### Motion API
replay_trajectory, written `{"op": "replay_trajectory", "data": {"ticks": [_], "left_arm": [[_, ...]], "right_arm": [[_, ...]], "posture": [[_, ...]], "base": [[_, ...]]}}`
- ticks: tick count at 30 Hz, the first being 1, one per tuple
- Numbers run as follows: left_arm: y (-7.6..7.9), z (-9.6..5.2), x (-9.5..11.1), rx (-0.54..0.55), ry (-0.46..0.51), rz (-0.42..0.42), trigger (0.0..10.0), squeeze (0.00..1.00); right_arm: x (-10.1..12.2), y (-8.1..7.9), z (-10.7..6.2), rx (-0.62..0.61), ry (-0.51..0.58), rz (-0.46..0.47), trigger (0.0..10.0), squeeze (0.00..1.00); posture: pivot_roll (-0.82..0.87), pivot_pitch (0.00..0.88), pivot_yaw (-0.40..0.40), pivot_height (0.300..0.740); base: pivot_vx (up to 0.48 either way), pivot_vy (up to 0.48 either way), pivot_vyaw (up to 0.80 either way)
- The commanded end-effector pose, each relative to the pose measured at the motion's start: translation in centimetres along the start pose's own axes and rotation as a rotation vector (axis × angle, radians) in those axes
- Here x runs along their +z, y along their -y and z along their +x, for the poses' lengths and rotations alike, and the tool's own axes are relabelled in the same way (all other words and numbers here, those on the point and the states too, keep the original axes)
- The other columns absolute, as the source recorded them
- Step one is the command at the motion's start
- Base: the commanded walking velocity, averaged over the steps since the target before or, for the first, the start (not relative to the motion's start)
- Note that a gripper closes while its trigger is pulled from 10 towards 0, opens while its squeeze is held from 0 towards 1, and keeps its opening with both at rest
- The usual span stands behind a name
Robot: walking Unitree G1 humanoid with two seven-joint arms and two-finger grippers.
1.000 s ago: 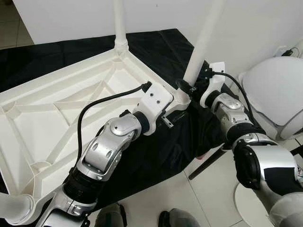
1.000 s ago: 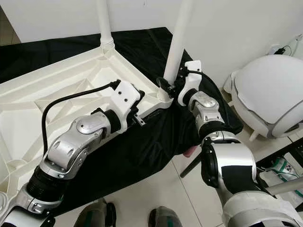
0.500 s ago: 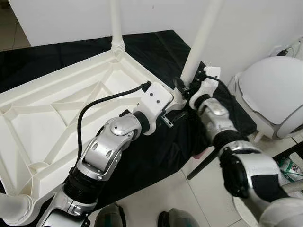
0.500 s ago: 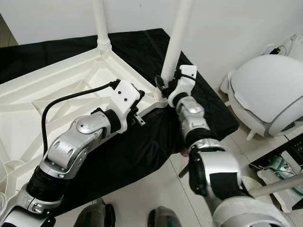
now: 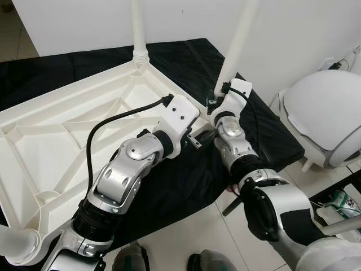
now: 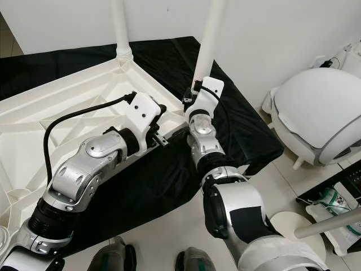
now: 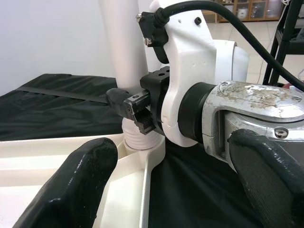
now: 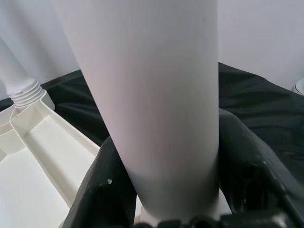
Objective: Building children table
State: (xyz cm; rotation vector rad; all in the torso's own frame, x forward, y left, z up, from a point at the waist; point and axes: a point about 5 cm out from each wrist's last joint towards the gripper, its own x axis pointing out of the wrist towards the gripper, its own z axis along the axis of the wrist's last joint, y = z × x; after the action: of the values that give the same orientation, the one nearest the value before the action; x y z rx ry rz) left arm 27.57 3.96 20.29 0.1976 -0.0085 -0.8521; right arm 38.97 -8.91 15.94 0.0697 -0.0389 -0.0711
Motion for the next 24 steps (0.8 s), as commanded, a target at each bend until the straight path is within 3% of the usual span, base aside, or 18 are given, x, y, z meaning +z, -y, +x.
{"op": "replay_trajectory", "data": {"ticks": [1, 5, 6, 7, 8, 9, 10, 17, 18, 20, 21, 24], "left_arm": [[1.1, 0.5, 0.5, -0.050, 0.021, 0.000, 10.0, 0.00], [1.0, 0.5, 0.5, -0.047, 0.023, -0.002, 10.0, 0.00], [1.0, 0.5, 0.5, -0.047, 0.024, -0.003, 10.0, 0.00], [1.0, 0.5, 0.5, -0.047, 0.024, -0.004, 10.0, 0.00], [1.0, 0.5, 0.5, -0.048, 0.024, -0.004, 10.0, 0.00], [1.0, 0.5, 0.5, -0.048, 0.024, -0.004, 10.0, 0.00], [1.1, 0.5, 0.5, -0.049, 0.024, -0.004, 10.0, 0.00], [1.0, 0.5, 0.4, -0.051, 0.022, -0.002, 10.0, 0.00], [1.0, 0.5, 0.4, -0.051, 0.021, -0.002, 10.0, 0.00], [0.9, 0.5, 0.4, -0.049, 0.020, -0.002, 10.0, 0.00], [0.8, 0.5, 0.4, -0.046, 0.019, -0.004, 10.0, 0.00], [0.7, 0.6, 0.3, -0.044, 0.017, -0.005, 10.0, 0.00]], "right_arm": [[-1.9, -1.9, -1.0, 0.047, -0.083, 0.007, 0.0, 0.00], [-1.9, -2.0, -1.1, 0.052, -0.081, 0.010, 0.0, 0.00], [-1.8, -1.7, -1.0, 0.049, -0.072, 0.007, 10.0, 0.00], [-1.8, -1.5, -1.0, 0.045, -0.066, 0.003, 10.0, 0.00], [-1.9, -1.2, -1.0, 0.048, -0.064, 0.012, 10.0, 0.66], [-1.9, -1.2, -1.0, 0.048, -0.064, 0.012, 10.0, 0.66], [-1.9, -1.0, -1.0, 0.049, -0.060, 0.017, 10.0, 1.00], [-1.4, -0.1, -1.3, 0.094, 0.018, 0.067, 10.0, 1.00], [-1.7, 0.9, -1.5, 0.101, 0.033, 0.077, 10.0, 1.00], [-1.8, 1.3, -1.6, 0.109, 0.035, 0.082, 10.0, 1.00], [-1.9, 1.8, -1.7, 0.121, 0.044, 0.082, 10.0, 0.08], [-2.0, 2.0, -1.8, 0.129, 0.051, 0.081, 10.0, 0.08]], "posture": [[0.02, 0.000, -0.060, 0.740], [0.02, 0.000, -0.060, 0.740], [0.02, 0.000, -0.060, 0.740], [0.02, 0.000, -0.060, 0.740], [0.01, 0.000, -0.060, 0.740], [0.01, 0.000, -0.060, 0.740], [0.01, 0.000, -0.060, 0.740], [0.00, 0.000, -0.056, 0.740], [0.00, 0.000, -0.053, 0.740], [0.00, 0.000, -0.051, 0.740], [-0.01, 0.000, -0.049, 0.740], [-0.01, 0.000, -0.048, 0.740]], "base": [[0.000, 0.000, 0.00], [0.000, 0.000, 0.00], [0.000, 0.000, 0.00], [0.000, 0.000, 0.00], [0.000, 0.000, 0.00], [0.000, 0.000, 0.00], [0.000, 0.000, 0.00], [0.000, 0.000, 0.00], [0.000, 0.000, 0.00], [0.000, 0.000, 0.00], [0.000, 0.000, 0.00], [0.000, 0.000, 0.00]]}}
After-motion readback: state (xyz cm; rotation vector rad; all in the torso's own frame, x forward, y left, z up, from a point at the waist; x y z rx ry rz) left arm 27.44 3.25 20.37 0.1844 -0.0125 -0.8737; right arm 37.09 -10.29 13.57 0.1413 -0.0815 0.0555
